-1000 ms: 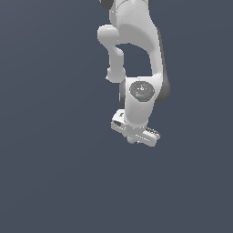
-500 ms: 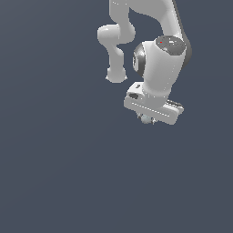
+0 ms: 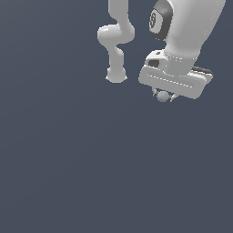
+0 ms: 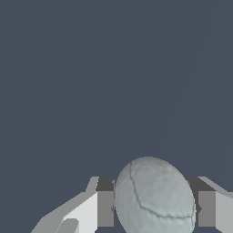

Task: Pick up the object and move it to a goal position.

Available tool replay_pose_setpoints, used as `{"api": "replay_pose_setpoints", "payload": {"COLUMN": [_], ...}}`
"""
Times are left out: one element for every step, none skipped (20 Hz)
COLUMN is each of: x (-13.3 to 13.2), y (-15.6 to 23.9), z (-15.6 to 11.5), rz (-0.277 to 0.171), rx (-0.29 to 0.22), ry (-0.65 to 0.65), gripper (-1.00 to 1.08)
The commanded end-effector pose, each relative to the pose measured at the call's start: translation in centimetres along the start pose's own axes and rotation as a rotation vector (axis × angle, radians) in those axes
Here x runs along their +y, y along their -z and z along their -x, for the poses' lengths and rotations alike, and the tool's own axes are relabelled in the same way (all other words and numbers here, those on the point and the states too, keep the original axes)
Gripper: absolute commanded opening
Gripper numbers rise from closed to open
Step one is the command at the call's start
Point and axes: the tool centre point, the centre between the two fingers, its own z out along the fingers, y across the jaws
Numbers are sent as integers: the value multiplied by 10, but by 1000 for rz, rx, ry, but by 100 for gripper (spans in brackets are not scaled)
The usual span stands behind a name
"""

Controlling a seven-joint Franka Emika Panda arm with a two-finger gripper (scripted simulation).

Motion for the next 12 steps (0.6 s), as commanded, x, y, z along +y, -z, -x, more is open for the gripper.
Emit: {"api": "replay_pose_setpoints", "payload": {"x": [-5, -7, -9, -11, -12, -13, -14, -15, -16, -17, -17, -17], "y": [18, 24, 29, 34, 38, 41, 44, 46, 48, 49, 49, 50], "z": [11, 14, 17, 20, 22, 24, 25, 26, 27, 27, 27, 27], "rz": [1, 1, 1, 1, 1, 1, 1, 0, 0, 0, 0, 0], "rx": [0, 0, 0, 0, 0, 0, 0, -1, -1, -1, -1, -1], "ry": [-1, -1, -1, -1, -1, -1, -1, -1, -1, -1, -1, 0], "gripper": [-100, -100, -100, -100, -100, -100, -100, -100, -100, -100, -100, -100]}}
